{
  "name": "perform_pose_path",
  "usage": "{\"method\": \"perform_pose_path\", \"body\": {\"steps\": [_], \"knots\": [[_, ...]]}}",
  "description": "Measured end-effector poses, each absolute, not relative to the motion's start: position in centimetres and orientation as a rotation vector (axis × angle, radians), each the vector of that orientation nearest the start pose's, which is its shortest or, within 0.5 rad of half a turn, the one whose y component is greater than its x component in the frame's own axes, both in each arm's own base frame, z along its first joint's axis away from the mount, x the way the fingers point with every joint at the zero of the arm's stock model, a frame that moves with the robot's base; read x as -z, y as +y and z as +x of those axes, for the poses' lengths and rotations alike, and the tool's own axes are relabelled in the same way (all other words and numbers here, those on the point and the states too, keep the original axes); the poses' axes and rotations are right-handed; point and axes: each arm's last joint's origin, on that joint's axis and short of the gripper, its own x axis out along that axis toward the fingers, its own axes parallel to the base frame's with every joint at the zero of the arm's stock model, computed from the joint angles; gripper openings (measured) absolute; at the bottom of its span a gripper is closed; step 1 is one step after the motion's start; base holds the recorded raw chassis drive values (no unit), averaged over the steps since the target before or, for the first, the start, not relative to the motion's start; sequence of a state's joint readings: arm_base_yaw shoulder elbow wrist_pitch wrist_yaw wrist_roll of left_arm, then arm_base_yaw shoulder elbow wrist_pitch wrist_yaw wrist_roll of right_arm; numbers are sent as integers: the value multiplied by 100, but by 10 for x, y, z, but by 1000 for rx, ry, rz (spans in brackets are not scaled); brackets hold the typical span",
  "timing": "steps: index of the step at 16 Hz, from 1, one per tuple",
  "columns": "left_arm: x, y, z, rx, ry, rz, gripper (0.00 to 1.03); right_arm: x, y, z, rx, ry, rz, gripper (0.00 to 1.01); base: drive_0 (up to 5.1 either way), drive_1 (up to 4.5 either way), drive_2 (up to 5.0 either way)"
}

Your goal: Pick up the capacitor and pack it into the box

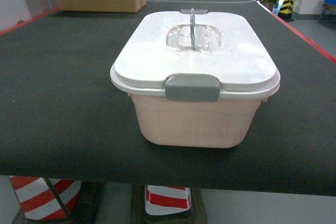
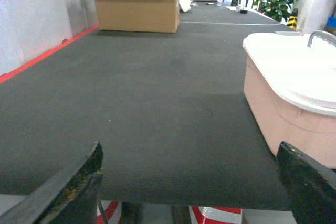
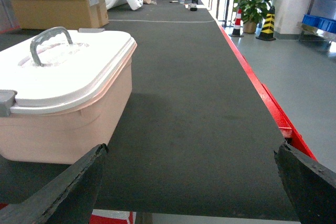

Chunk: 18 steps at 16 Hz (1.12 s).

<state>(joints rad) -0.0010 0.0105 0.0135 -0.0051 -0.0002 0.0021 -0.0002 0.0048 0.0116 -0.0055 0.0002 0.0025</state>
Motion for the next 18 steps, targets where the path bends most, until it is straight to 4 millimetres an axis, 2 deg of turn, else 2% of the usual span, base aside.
{"method": "perform_pose_path", "body": {"steps": [1, 18], "knots": [[-167, 0, 98, 1, 2, 3, 99, -167, 0, 97, 0, -1, 2, 98, 0, 0, 0], [-167, 0, 98, 1, 2, 2, 98, -167, 0, 97, 0, -1, 2, 98, 0, 0, 0]]}}
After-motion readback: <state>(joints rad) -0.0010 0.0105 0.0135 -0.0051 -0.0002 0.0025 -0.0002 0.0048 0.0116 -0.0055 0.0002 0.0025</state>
